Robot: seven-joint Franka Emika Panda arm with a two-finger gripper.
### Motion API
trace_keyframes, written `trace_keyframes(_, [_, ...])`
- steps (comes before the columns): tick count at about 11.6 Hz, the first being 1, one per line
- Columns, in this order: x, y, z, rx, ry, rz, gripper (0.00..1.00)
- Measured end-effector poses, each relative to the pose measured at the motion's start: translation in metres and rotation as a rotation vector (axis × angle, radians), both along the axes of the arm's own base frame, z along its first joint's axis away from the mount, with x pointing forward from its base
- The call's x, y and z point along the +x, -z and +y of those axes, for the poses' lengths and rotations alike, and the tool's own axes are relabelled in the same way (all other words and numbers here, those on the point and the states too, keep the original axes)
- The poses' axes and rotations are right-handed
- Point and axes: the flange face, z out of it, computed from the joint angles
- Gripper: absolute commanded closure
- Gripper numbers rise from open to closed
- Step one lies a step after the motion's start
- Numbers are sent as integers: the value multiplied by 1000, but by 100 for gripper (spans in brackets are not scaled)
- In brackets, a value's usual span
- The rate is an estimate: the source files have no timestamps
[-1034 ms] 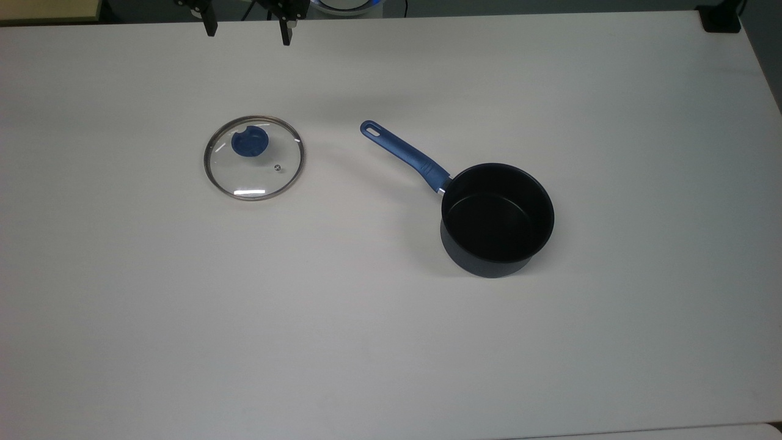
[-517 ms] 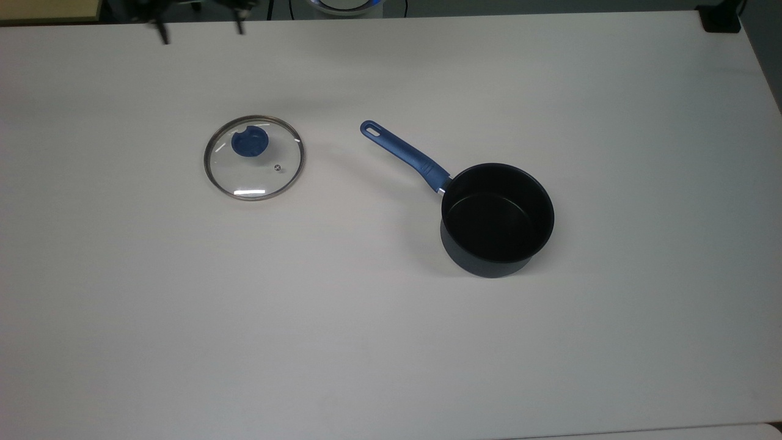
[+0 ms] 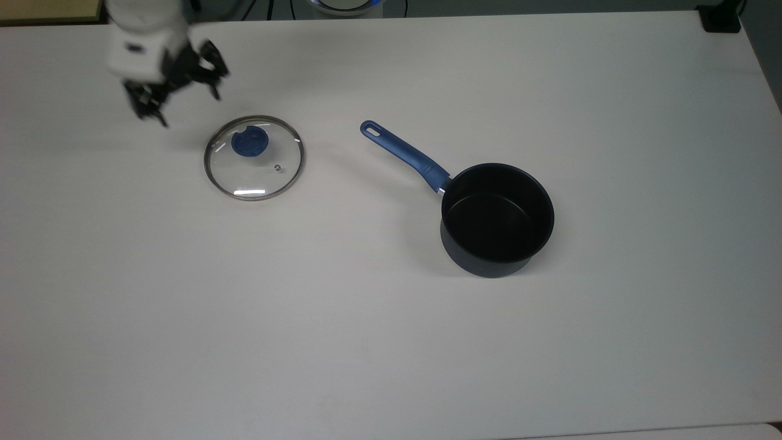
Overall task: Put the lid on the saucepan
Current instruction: 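Lower the gripper and close it on the blue knob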
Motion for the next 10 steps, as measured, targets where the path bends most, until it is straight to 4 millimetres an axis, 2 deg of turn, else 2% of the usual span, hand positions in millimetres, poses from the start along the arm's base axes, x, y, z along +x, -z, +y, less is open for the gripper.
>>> trace_keyframes(1, [4, 17, 16, 9, -15, 20, 0])
trace_keyframes(6, [19, 26, 60, 22, 23, 25, 0])
trace_keyframes(7, [24, 34, 75, 29, 51, 34, 9])
trace_keyframes(8, [28, 41, 84, 33, 70, 43, 23])
trace_keyframes(10, [34, 48, 87, 37, 86, 49, 66])
